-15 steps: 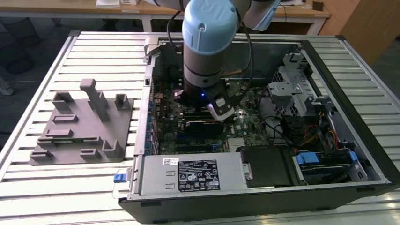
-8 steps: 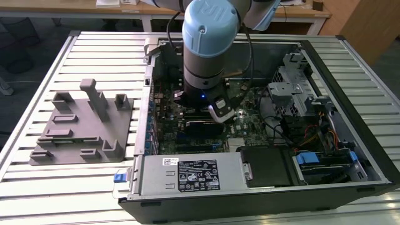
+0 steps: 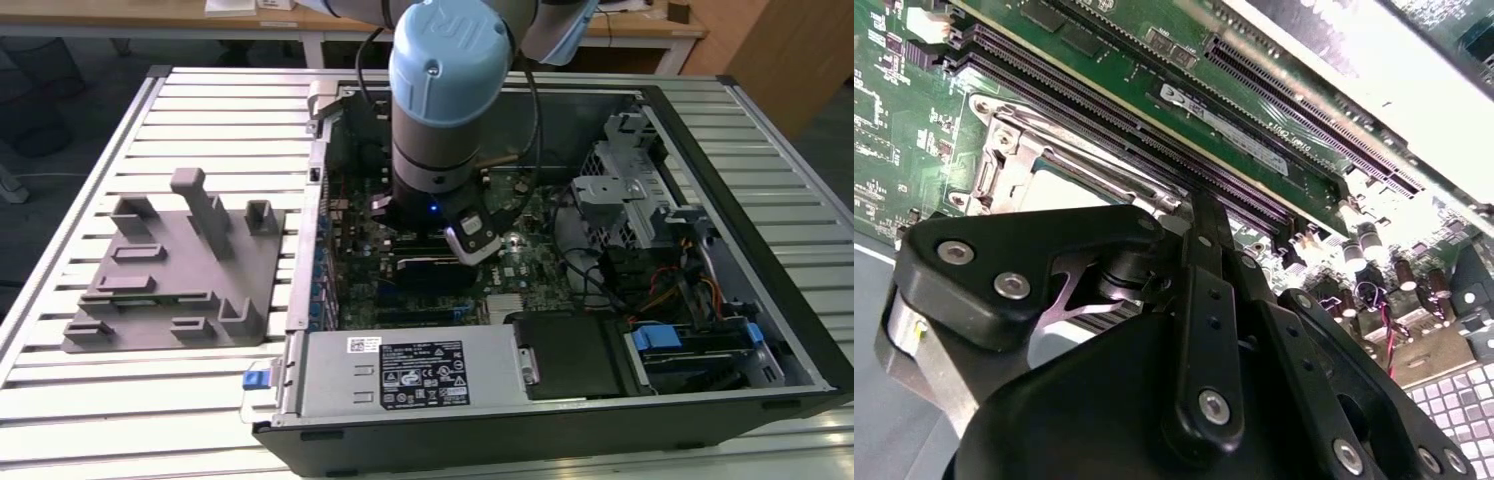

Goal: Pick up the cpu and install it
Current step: 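Install the second cpu locking lever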

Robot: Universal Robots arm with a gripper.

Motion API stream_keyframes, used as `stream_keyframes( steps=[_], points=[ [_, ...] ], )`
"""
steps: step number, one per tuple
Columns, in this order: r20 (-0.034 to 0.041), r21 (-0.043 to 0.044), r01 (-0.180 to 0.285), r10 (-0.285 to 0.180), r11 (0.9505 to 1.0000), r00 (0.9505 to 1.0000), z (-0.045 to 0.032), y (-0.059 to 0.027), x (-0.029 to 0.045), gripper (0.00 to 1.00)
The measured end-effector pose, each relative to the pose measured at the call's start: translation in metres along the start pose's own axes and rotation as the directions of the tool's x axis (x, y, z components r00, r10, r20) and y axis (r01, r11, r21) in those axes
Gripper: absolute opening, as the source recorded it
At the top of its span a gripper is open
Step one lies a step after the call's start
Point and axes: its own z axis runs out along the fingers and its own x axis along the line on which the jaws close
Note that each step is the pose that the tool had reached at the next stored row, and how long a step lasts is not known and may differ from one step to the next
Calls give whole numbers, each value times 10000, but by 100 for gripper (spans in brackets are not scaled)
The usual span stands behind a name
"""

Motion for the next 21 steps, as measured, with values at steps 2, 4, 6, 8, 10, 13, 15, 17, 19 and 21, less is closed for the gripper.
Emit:
stream_keyframes(
  steps=[2, 4, 6, 8, 10, 13, 15, 17, 19, 21],
  points=[
    [1, -19, 1, -1, 10000, 10000, 1, -1, -1, 11],
    [1, -55, 2, -2, 10000, 10000, 4, -3, 0, 11],
    [2, -116, 4, -4, 9999, 10000, 10, -4, 0, 11],
    [3, -196, 7, -7, 9998, 10000, 18, -6, 3, 11],
    [4, -288, 12, -12, 9996, 10000, 25, -8, 5, 11],
    [3, -397, 23, -23, 9992, 10000, 35, -11, 11, 11],
    [4, -440, 34, -34, 9990, 10000, 46, -13, 14, 11],
    [2, -458, 45, -45, 9989, 10000, 55, -16, 19, 11],
    [-1, -466, 56, -56, 9989, 10000, 63, -19, 29, 11],
    [-7, -470, 71, -72, 9989, 10000, 70, -20, 38, 11]
  ],
)
